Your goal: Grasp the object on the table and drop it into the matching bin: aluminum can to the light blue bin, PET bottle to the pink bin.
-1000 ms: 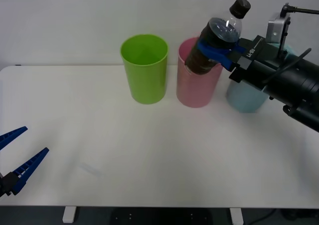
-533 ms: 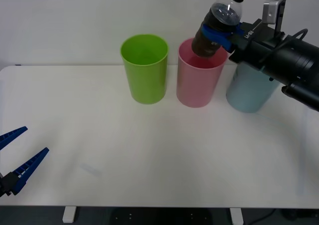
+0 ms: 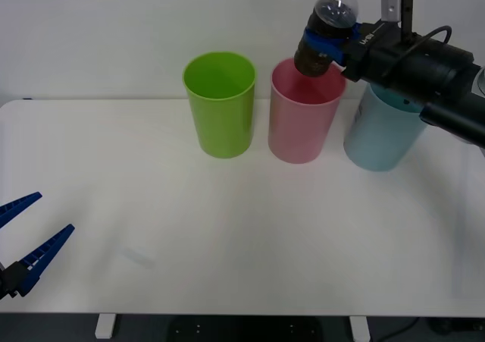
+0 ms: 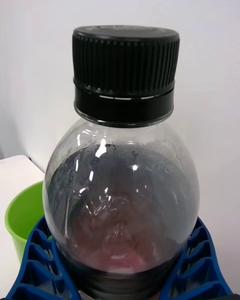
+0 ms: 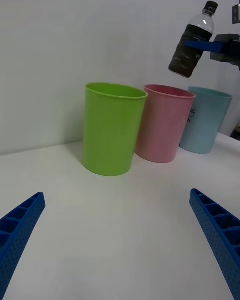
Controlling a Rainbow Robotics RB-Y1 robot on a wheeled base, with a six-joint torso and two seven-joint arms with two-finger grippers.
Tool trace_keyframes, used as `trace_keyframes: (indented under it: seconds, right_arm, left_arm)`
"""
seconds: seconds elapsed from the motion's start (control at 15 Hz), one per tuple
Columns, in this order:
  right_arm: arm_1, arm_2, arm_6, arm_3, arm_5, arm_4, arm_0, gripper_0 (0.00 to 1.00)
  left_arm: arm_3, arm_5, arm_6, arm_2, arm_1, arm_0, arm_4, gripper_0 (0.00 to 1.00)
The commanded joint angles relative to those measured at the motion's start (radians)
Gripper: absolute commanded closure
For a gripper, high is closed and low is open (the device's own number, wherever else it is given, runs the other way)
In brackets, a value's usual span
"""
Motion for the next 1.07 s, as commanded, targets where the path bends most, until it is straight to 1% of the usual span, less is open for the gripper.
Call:
trace_keyframes:
  seconds: [0.07,0.27,0.6,0.67,0.73,0.8,0.87,1.07]
  right_arm:
    - [0.0,0.021,0.014,0.049,0.001,0.0,-0.038,1.0]
    - [0.0,0.044,0.023,0.1,0.001,0.0,-0.073,1.0]
    - [0.0,0.044,0.018,0.106,0.001,0.0,-0.076,0.99]
    - [0.0,0.044,0.018,0.106,0.001,0.0,-0.076,0.97]
    - [-0.001,0.044,0.024,0.106,0.001,0.0,-0.076,0.63]
    - [0.0,0.044,0.026,0.106,0.001,0.0,-0.076,0.14]
    - [-0.001,0.044,0.031,0.106,0.0,0.0,-0.076,0.0]
    - [0.0,0.044,0.055,0.103,-0.002,0.0,-0.076,0.0]
  left_arm:
    - [0.0,0.0,0.0,0.0,0.0,0.0,0.0,0.0]
    - [0.0,0.0,0.0,0.0,0.0,0.0,0.0,0.0]
    - [0.0,0.0,0.0,0.0,0.0,0.0,0.0,0.0]
    - [0.0,0.0,0.0,0.0,0.0,0.0,0.0,0.0]
    - [0.0,0.0,0.0,0.0,0.0,0.0,0.0,0.0]
    - [0.0,0.0,0.0,0.0,0.0,0.0,0.0,0.0]
    - [0.0,0.0,0.0,0.0,0.0,0.0,0.0,0.0]
    - [0.0,0.0,0.0,0.0,0.0,0.0,0.0,0.0]
